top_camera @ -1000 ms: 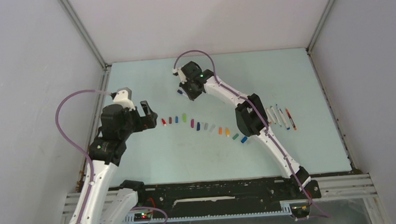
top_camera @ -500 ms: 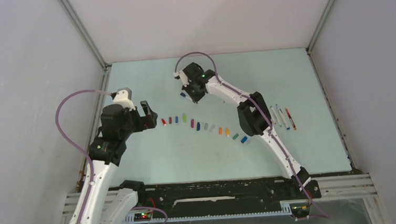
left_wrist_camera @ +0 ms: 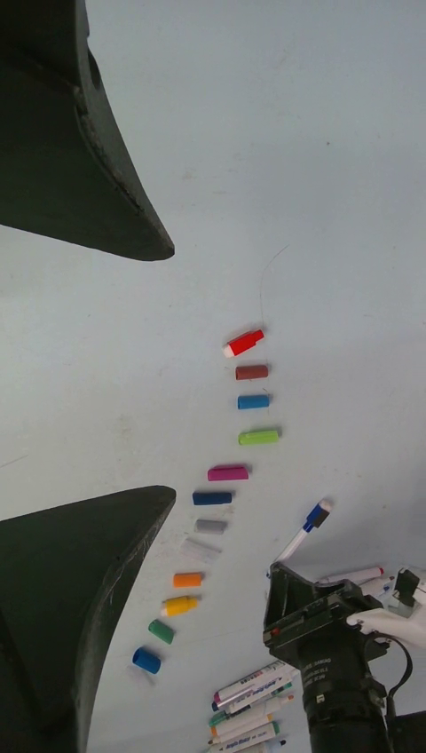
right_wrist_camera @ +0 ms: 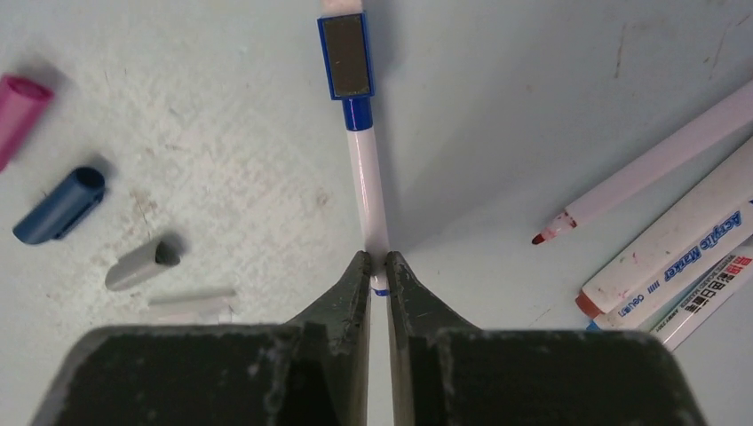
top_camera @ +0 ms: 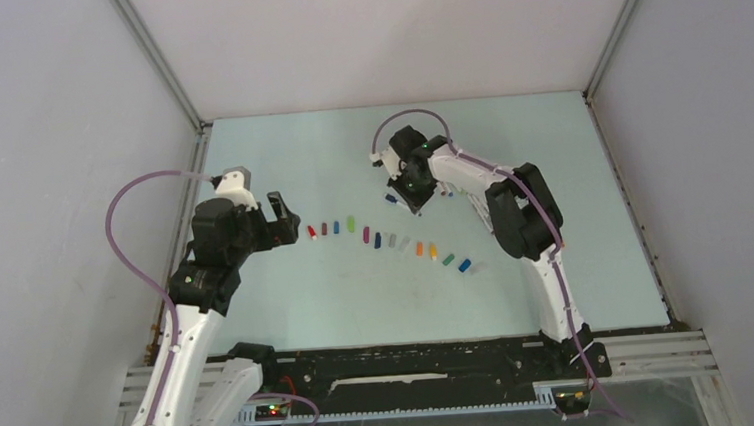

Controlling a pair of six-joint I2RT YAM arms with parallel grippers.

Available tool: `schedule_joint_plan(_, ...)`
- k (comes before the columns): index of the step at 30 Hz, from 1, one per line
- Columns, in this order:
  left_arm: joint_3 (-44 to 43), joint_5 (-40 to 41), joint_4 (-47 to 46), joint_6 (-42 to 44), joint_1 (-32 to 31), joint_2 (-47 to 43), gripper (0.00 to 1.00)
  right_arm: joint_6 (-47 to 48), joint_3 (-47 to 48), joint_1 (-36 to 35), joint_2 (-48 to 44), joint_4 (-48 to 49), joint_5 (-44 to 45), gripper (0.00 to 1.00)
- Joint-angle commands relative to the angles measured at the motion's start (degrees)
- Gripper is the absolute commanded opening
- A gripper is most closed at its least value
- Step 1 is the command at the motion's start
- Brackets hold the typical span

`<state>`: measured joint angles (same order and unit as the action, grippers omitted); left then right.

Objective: Open the pen caps
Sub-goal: Move the pen to the center of the board.

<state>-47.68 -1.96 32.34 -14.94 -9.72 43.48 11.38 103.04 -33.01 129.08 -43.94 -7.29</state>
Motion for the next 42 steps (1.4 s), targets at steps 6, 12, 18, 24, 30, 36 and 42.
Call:
schedule_joint_plan(6, 1.0, -0.7, -0.9, 1.2, 0.5, -0.7, 1.00, 3.2, -0.2, -0.1, -0.2, -1.9, 0.7, 0.20)
schedule_joint_plan(12, 1.0, -0.7, -0.8, 1.2, 0.4, -0.7, 1.00, 3.9, 3.9, -0.3, 2.6, -3.7, 1.0, 0.25)
schedule_joint_plan(18, 1.0, -0.9, -0.9, 1.2, 0.5, -0.8, 1.00, 5.2, 8.1, -0.7, 5.6, -6.3, 1.1, 0.21)
schedule_joint_plan(24, 1.1, -1.4, -0.9, 1.2, 0.5, -0.9, 1.00, 6.5, 8.4, -0.9, 5.8, -8.1, 2.5, 0.03)
schedule_joint_plan(30, 1.3, -6.2, -2.8, 0.0, 0.5, -1.7, 1.00, 6.8, 3.9, -0.1, -3.8, -3.0, -0.5, 0.00)
schedule_joint_plan(36, 8.5, -20.3, -17.4, -13.6, 0.4, -3.8, 1.00, 5.9, -4.5, 0.6, -15.2, 1.5, -5.7, 0.00)
schedule_joint_plan(42, 19.5, -23.8, -43.2, -35.9, -2.3, -5.2, 1.00, 4.0, -16.9, 1.5, -27.4, 6.2, -18.9, 0.00)
